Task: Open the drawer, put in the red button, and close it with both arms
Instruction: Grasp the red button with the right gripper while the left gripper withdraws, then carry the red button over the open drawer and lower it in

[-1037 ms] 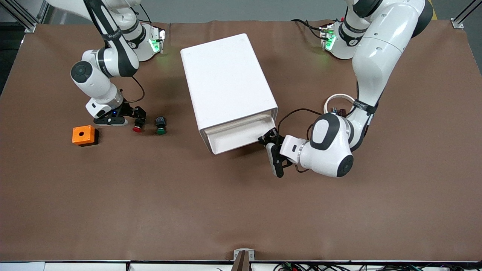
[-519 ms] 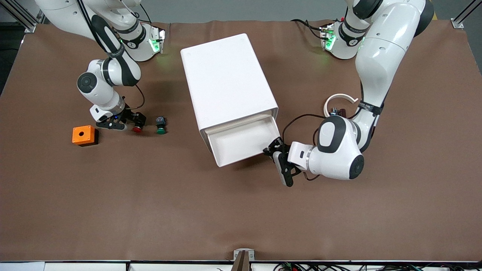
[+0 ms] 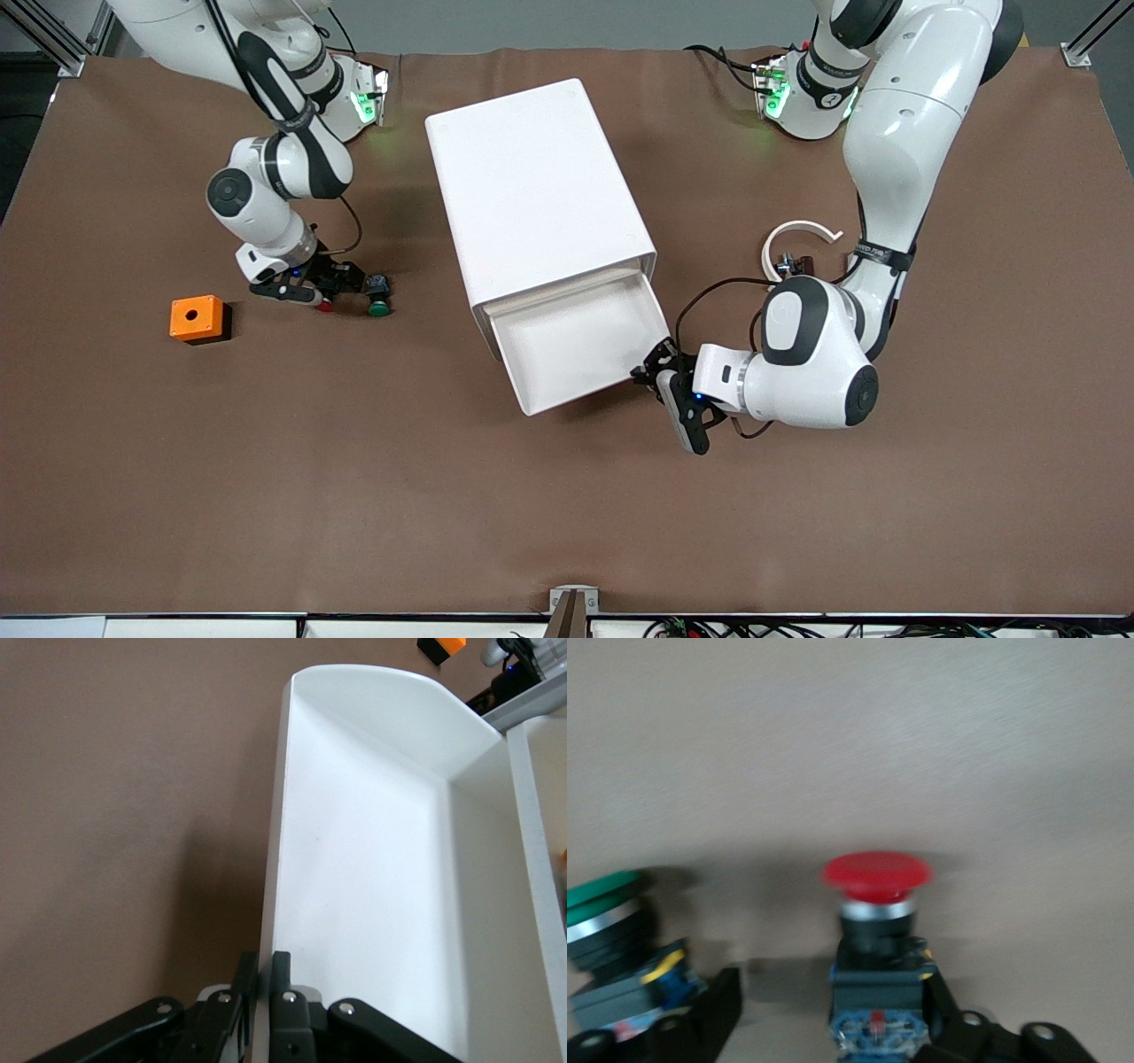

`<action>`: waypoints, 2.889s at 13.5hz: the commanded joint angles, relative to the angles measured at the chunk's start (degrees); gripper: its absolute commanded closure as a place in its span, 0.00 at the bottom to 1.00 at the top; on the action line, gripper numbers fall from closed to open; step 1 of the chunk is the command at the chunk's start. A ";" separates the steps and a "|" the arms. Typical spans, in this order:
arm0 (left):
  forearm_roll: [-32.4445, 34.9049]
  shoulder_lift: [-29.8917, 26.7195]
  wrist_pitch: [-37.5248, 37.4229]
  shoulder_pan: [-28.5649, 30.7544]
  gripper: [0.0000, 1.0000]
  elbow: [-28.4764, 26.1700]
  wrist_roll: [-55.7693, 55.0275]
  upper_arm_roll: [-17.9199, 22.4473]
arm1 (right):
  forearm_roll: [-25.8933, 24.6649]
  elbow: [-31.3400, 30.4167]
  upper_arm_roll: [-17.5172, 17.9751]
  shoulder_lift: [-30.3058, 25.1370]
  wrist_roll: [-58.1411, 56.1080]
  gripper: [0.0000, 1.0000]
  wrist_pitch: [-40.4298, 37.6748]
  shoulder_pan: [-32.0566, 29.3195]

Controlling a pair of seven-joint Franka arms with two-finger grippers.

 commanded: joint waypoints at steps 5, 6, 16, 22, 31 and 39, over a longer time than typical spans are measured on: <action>2.04 -0.23 1.75 0.70 0.99 1.43 -0.27 3.44 | 1.70 -1.25 -0.16 -1.31 -4.10 0.97 -0.01 0.03; 2.04 -0.23 1.83 0.44 0.99 1.52 -0.18 4.40 | 1.78 -1.25 -0.08 -1.31 -3.40 1.00 -0.10 -0.58; 2.04 -0.32 3.59 1.40 0.83 1.52 -0.10 5.20 | 1.70 12.62 -0.43 -8.26 -4.88 1.00 -29.25 -2.17; 1.95 -0.76 4.12 0.97 0.00 1.52 -3.52 5.20 | 1.17 28.00 -0.08 -7.82 -5.42 1.00 -46.13 -1.56; 16.17 -8.40 3.24 1.49 0.00 1.25 -8.52 5.20 | 1.17 62.17 -0.07 0.51 6.86 1.00 -65.48 12.14; 31.73 -15.96 -6.50 2.90 0.00 0.64 -20.38 5.20 | 3.18 78.98 0.01 11.42 44.28 1.00 -66.11 19.62</action>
